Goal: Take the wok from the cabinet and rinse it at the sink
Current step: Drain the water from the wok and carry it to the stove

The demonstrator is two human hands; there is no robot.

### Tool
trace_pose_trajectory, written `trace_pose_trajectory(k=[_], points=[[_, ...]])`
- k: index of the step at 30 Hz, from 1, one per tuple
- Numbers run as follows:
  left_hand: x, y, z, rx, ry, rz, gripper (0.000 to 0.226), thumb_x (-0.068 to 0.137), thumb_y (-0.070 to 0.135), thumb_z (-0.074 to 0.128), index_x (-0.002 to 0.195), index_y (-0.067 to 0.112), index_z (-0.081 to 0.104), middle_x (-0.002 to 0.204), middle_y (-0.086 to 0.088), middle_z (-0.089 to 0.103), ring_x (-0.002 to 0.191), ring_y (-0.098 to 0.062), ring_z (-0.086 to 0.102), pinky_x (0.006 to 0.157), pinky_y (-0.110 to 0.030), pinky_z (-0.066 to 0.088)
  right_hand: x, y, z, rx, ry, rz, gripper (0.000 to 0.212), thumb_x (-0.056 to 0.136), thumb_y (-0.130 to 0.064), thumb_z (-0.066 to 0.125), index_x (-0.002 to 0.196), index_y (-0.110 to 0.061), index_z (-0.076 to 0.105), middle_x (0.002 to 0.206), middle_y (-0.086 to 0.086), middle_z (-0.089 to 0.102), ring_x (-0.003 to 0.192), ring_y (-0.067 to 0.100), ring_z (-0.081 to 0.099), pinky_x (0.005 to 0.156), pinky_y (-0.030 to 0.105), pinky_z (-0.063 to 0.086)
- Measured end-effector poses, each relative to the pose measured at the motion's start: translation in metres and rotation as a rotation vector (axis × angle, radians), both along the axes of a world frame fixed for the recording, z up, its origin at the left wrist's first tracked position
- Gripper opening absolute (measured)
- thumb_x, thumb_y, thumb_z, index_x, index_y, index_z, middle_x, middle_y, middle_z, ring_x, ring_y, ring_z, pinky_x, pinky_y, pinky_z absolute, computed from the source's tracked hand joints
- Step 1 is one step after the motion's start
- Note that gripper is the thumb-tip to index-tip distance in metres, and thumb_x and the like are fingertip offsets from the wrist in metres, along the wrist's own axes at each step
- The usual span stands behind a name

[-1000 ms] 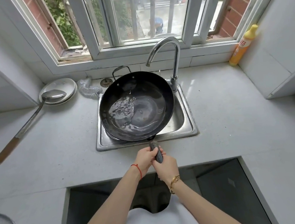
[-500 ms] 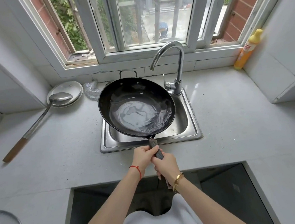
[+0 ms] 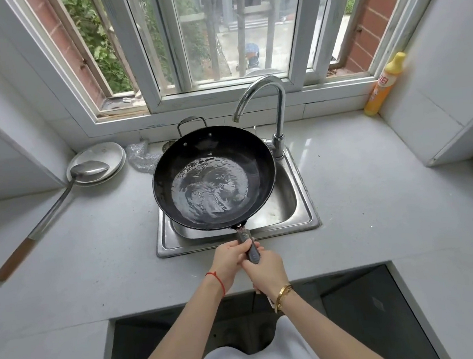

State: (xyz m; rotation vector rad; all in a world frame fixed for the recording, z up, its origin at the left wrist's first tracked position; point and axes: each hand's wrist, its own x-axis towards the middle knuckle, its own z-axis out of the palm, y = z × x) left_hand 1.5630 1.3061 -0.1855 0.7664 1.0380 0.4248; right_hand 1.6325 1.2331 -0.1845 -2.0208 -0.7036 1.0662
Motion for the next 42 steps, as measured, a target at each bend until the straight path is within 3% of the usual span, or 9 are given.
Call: trace_pose_trajectory(k=[4, 8, 16, 19, 24, 30, 35, 39, 42], points=[[-0.004, 0.005, 0.001, 0.066, 0.053, -0.013, 0.015, 0.091, 0.005, 0.063, 0.101, -0.005, 0.069, 0.094, -0.016, 0.073, 0.078, -0.020, 0.073, 0.079, -0.029, 0.060, 0.002, 0.005, 0.002, 0.007, 0.102, 0.003, 0.014, 0.090, -0.023, 0.061, 0.077, -0.018, 0.059, 0.060, 0.003, 0.055, 0.042, 0.013, 0.051, 0.037, 0.021, 0.042], [-0.012, 0.012, 0.002, 0.202, 0.212, -0.039, 0.010, 0.085, 0.013, 0.072, 0.084, 0.004, 0.078, 0.092, -0.018, 0.077, 0.086, -0.024, 0.071, 0.091, -0.043, 0.056, -0.001, 0.012, 0.003, -0.020, 0.315, -0.006, 0.015, 0.091, -0.020, 0.059, 0.080, -0.010, 0.058, 0.051, 0.001, 0.049, 0.038, 0.012, 0.046, 0.040, 0.023, 0.044], [-0.020, 0.026, 0.018, 0.451, 0.537, -0.058, 0.020, 0.072, 0.026, 0.079, 0.073, 0.006, 0.077, 0.072, -0.015, 0.074, 0.065, -0.015, 0.056, 0.065, -0.034, 0.051, -0.012, 0.027, 0.011, -0.025, 0.644, -0.052, 0.023, 0.093, -0.015, 0.052, 0.071, -0.014, 0.044, 0.048, -0.001, 0.036, 0.036, 0.010, 0.035, 0.038, 0.019, 0.033], [-0.020, 0.032, 0.026, 0.532, 0.634, -0.065, 0.026, 0.071, 0.030, 0.078, 0.073, 0.004, 0.075, 0.073, -0.017, 0.073, 0.063, -0.014, 0.055, 0.069, -0.037, 0.057, -0.018, 0.034, 0.017, -0.016, 0.725, -0.089, 0.029, 0.093, -0.011, 0.049, 0.065, -0.016, 0.042, 0.044, -0.004, 0.035, 0.034, 0.009, 0.032, 0.036, 0.018, 0.031], [-0.019, 0.036, 0.043, 0.640, 0.743, -0.065, 0.033, 0.066, 0.037, 0.074, 0.063, 0.004, 0.070, 0.059, -0.011, 0.069, 0.052, -0.014, 0.051, 0.063, -0.036, 0.055, -0.018, 0.044, 0.026, 0.019, 0.897, -0.100, 0.039, 0.097, -0.017, 0.047, 0.059, -0.017, 0.038, 0.041, -0.006, 0.029, 0.031, 0.007, 0.026, 0.031, 0.017, 0.026], [-0.021, 0.035, 0.067, 0.669, 0.826, -0.009, 0.026, 0.065, 0.036, 0.072, 0.058, 0.012, 0.070, 0.053, -0.003, 0.068, 0.063, -0.022, 0.068, 0.061, -0.036, 0.058, -0.025, 0.052, 0.028, 0.066, 1.164, -0.072, 0.049, 0.100, -0.028, 0.047, 0.053, -0.019, 0.039, 0.037, -0.008, 0.028, 0.027, 0.004, 0.028, 0.027, 0.017, 0.025], [-0.021, 0.028, 0.089, 0.712, 0.880, 0.094, 0.022, 0.068, 0.034, 0.075, 0.053, 0.025, 0.061, 0.060, 0.004, 0.071, 0.062, -0.010, 0.065, 0.060, -0.023, 0.052, -0.032, 0.055, 0.032, 0.136, 1.319, -0.001, 0.059, 0.100, -0.034, 0.045, 0.042, -0.021, 0.040, 0.032, -0.009, 0.030, 0.024, 0.003, 0.029, 0.027, 0.015, 0.024], [-0.023, 0.028, 0.103, 0.772, 0.907, 0.151, 0.016, 0.067, 0.035, 0.075, 0.067, 0.019, 0.073, 0.061, 0.007, 0.071, 0.065, -0.012, 0.066, 0.067, -0.028, 0.056, -0.036, 0.058, 0.043, 0.187, 1.387, 0.035, 0.056, 0.095, -0.035, 0.048, 0.041, -0.021, 0.040, 0.031, -0.010, 0.030, 0.022, 0.004, 0.030, 0.027, 0.013, 0.023], [-0.028, 0.030, 0.110, 0.787, 0.900, 0.177, 0.015, 0.066, 0.037, 0.074, 0.059, 0.024, 0.068, 0.056, 0.009, 0.068, 0.063, -0.009, 0.066, 0.065, -0.027, 0.056, -0.040, 0.061, 0.052, 0.225, 1.447, 0.067, 0.051, 0.090, -0.037, 0.052, 0.043, -0.020, 0.038, 0.031, -0.010, 0.030, 0.022, 0.004, 0.030, 0.026, 0.013, 0.025]])
